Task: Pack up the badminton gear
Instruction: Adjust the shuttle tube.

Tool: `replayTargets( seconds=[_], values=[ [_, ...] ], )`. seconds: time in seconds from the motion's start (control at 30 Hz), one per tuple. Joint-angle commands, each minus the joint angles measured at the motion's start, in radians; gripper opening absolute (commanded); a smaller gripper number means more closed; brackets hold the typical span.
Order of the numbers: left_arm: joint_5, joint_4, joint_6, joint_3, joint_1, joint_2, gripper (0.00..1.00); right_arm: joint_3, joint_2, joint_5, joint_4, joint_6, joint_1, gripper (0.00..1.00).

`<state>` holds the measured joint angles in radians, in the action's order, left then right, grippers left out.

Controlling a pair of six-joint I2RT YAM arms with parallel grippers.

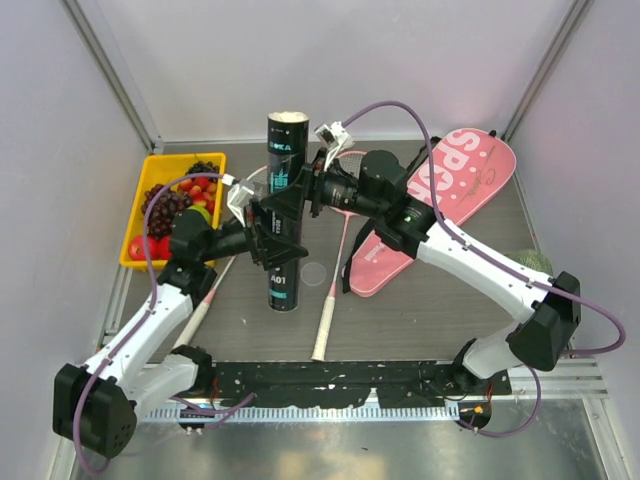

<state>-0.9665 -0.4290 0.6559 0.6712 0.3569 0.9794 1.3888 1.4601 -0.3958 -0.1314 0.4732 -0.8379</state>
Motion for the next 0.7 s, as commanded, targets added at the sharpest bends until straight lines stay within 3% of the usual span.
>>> replayTargets(
  seconds=[0.0, 0.13, 0.23, 0.3, 0.37, 0.5, 0.67],
  values=[
    [0.075, -0.065, 0.091, 0.019, -0.012, -0.030, 0.00, 0.050, -0.018, -0.034, -0.024, -0.033, 0.034, 0.58],
    [0.175, 0.036, 0.044, 0.042, -0.041, -0.094, 0.00, 0.042, -0.027, -0.063, -0.036, -0.005, 0.129, 0.81],
    [0.297, 0.215, -0.051, 0.065, -0.073, -0.159, 0.00, 0.042, -0.024, -0.075, -0.065, 0.014, 0.230, 0.89],
    [0.334, 0.217, -0.079, 0.038, -0.097, -0.191, 0.00, 0.050, -0.007, -0.130, -0.101, 0.031, 0.279, 0.99],
    [0.331, 0.208, -0.084, 0.007, -0.116, -0.205, 0.00, 0.065, 0.019, -0.162, -0.117, 0.033, 0.315, 0.96],
    [0.400, 0.425, -0.169, 0.042, -0.118, -0.205, 0.00, 0.162, 0.161, -0.135, -0.065, 0.025, 0.393, 0.96],
    [0.460, 0.602, -0.314, 0.030, -0.116, -0.278, 0.00, 0.425, 0.413, -0.074, 0.058, -0.021, 0.500, 1.00]
  ],
)
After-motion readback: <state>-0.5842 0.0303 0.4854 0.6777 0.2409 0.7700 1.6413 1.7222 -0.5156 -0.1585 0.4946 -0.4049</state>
